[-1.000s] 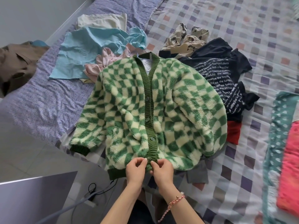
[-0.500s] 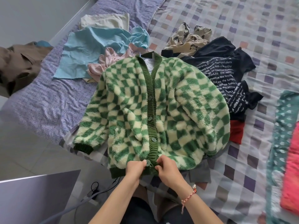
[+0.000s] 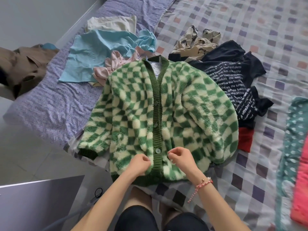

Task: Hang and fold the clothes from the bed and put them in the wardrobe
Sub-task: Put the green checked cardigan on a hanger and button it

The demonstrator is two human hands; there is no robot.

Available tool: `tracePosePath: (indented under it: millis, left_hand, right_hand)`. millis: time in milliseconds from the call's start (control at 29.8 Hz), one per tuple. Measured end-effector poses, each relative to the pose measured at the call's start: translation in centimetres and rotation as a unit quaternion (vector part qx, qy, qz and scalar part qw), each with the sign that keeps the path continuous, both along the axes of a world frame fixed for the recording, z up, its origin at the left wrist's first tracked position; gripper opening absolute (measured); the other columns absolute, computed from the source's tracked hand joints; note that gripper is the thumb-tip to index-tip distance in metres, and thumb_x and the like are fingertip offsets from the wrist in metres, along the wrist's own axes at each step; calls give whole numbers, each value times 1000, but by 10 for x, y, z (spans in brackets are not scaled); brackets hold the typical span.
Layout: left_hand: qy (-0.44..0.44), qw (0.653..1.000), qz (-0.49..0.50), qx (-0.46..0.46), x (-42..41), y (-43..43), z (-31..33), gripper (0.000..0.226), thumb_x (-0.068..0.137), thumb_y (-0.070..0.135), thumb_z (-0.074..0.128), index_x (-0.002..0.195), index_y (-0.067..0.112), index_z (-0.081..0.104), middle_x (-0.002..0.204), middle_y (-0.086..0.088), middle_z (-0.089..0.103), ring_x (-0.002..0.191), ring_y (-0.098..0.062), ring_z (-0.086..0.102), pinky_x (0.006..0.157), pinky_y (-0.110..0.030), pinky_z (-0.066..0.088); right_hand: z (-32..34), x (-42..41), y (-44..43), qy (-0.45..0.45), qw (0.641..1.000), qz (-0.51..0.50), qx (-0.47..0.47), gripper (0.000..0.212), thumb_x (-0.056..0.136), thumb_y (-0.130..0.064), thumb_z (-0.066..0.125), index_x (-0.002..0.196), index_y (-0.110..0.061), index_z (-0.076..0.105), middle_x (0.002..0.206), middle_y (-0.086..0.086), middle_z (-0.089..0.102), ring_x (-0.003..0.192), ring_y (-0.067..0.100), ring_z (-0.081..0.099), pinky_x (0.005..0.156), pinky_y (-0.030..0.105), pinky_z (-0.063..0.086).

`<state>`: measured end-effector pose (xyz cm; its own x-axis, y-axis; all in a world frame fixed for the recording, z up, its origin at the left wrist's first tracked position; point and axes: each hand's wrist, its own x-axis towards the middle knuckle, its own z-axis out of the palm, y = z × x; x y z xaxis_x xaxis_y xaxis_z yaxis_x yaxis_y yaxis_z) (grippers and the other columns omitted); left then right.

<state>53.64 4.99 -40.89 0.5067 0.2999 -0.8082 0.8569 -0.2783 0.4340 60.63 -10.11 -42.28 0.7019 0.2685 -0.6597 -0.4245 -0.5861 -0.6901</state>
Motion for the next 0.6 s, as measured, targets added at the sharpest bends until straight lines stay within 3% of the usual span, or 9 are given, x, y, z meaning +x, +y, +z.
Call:
tracePosePath:
  millis: [168,269,403,504,604]
  left_hand:
    - [-78,993,94,6,61,20,17,11,93,13,48,97,14,58,95,-2,58,83,-15,52,71,-26,41]
    - [-123,984,130,9,118,47,28,16,91,7,46,89,14,61,83,-3,53,72,-16,45,63,-24,36]
    - [-164,978,131,17,191,96,49,18,88,3,45,83,14,58,79,-2,54,66,-13,44,60,-24,38]
    - [-174,977,103,61,232,131,52,18,88,5,46,80,16,57,80,-3,56,75,-19,49,70,-28,42]
    - [-171,976,76,111,284,175,38,16,88,4,45,81,16,54,80,-7,52,73,-21,48,67,-29,43]
  right_hand:
    - [15,45,18,-8,1000,17,7,12,86,-5,55,81,-14,62,73,-1,62,61,9,54,57,21,43]
    - [30,94,37,-26,999,21,14,16,86,-3,54,81,-16,61,78,1,64,63,9,54,59,20,44]
    - [53,170,73,-67,997,23,26,13,88,-2,53,93,-10,63,83,4,64,68,11,55,60,20,46]
    - [55,216,102,-83,996,11,24,13,89,-2,52,93,-7,64,82,6,64,72,16,56,71,30,49]
    - [45,270,144,-90,995,35,10,14,89,-3,51,90,-10,63,83,6,64,68,13,55,66,27,48]
